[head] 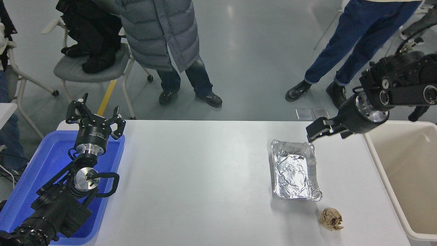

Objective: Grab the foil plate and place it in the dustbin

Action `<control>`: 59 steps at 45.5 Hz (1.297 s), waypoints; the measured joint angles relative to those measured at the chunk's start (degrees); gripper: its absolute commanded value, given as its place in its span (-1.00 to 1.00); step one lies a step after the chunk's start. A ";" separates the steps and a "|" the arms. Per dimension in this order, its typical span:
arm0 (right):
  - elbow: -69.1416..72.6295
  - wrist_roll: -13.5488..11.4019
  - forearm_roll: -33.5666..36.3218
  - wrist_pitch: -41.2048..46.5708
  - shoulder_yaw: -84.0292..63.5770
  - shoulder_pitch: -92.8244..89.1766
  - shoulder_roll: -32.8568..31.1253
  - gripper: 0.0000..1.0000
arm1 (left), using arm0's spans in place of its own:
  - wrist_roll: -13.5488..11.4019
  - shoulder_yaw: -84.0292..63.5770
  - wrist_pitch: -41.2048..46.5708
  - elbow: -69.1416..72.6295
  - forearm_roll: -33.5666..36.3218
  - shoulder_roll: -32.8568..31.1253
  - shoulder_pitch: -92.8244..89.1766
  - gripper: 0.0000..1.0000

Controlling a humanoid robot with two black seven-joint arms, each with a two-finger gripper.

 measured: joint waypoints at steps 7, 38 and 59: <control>-7.08 0.00 -0.28 -2.32 1.71 -8.56 0.59 1.00 | 0.00 -0.04 0.00 0.00 0.01 0.00 0.02 0.98; -30.19 -0.09 -0.60 -8.33 8.12 -36.28 2.65 1.00 | 0.00 -0.07 -0.01 0.00 0.00 0.01 0.03 0.98; -39.35 -1.72 -0.65 -10.36 10.45 -45.57 5.58 0.36 | 0.00 -0.08 -0.01 0.00 0.00 -0.03 0.02 0.98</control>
